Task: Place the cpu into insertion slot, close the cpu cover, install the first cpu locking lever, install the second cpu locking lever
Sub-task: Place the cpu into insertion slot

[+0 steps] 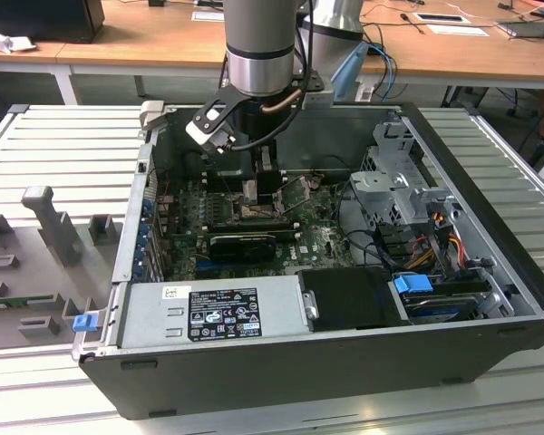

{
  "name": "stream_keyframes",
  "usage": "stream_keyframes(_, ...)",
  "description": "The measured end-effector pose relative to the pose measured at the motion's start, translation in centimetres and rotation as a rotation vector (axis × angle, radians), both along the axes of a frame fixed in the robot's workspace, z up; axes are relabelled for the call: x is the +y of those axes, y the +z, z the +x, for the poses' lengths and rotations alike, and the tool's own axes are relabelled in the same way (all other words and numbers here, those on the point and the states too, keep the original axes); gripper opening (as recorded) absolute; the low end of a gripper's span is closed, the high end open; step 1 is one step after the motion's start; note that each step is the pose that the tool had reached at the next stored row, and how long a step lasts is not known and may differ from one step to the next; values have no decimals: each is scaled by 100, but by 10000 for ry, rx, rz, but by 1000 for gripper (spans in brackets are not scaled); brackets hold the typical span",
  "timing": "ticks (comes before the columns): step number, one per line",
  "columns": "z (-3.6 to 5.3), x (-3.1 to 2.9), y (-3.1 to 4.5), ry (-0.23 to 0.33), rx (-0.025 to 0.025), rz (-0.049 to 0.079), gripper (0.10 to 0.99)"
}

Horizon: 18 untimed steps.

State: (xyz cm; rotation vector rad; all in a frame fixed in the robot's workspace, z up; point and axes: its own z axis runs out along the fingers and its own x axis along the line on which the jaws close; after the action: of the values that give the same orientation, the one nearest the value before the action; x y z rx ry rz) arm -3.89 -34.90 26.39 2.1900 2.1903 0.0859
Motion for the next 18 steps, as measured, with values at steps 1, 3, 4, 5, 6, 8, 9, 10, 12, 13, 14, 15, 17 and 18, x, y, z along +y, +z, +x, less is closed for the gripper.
stream_keyframes(1,0,0,-1,1,0,1,541)
stream_keyframes(3,0,0,-2,0,0,0,541)
stream_keyframes(4,0,0,-3,0,0,0,541)
stream_keyframes(5,0,0,-3,0,0,0,541)
stream_keyframes(6,0,0,-5,0,0,0,541)
stream_keyframes(8,0,4,-25,0,3,-5,541)
stream_keyframes(9,0,10,-38,-1,3,-6,541)
stream_keyframes(10,0,16,-48,0,4,0,541)
stream_keyframes(12,4,23,-78,0,3,15,541)
stream_keyframes(13,10,23,-91,1,3,14,541)
stream_keyframes(14,13,23,-101,-1,3,13,541)
stream_keyframes(15,15,23,-109,0,3,12,541)
stream_keyframes(17,16,23,-117,0,4,2,541)
stream_keyframes(18,17,23,-122,1,3,-8,541)
